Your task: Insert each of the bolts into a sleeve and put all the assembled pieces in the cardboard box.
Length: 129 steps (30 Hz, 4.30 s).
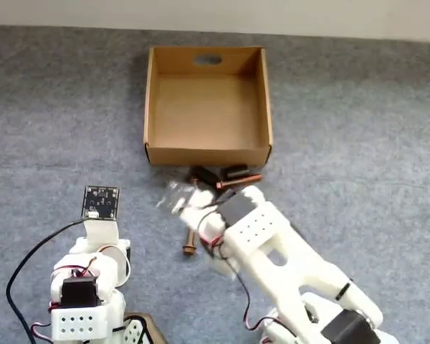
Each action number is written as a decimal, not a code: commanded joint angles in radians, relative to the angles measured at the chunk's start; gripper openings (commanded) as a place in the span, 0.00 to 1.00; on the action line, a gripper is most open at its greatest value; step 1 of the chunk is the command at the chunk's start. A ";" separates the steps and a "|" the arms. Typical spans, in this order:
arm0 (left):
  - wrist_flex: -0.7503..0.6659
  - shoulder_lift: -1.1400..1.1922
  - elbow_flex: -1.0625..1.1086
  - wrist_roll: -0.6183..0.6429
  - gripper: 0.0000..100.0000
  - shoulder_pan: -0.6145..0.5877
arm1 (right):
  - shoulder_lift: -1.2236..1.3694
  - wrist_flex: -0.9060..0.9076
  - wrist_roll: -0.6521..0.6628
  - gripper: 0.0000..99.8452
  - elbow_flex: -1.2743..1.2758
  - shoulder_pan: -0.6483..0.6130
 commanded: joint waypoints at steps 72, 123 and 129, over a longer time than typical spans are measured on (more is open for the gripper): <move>-0.009 -0.007 0.016 0.000 0.01 -0.008 | 0.237 -0.291 0.141 0.34 -0.061 0.085; -0.009 -0.007 0.016 0.000 0.01 -0.008 | 0.409 -0.348 0.064 0.29 0.024 -0.038; -0.009 -0.007 0.016 0.000 0.01 -0.008 | 0.407 -0.317 0.064 0.29 -0.027 -0.035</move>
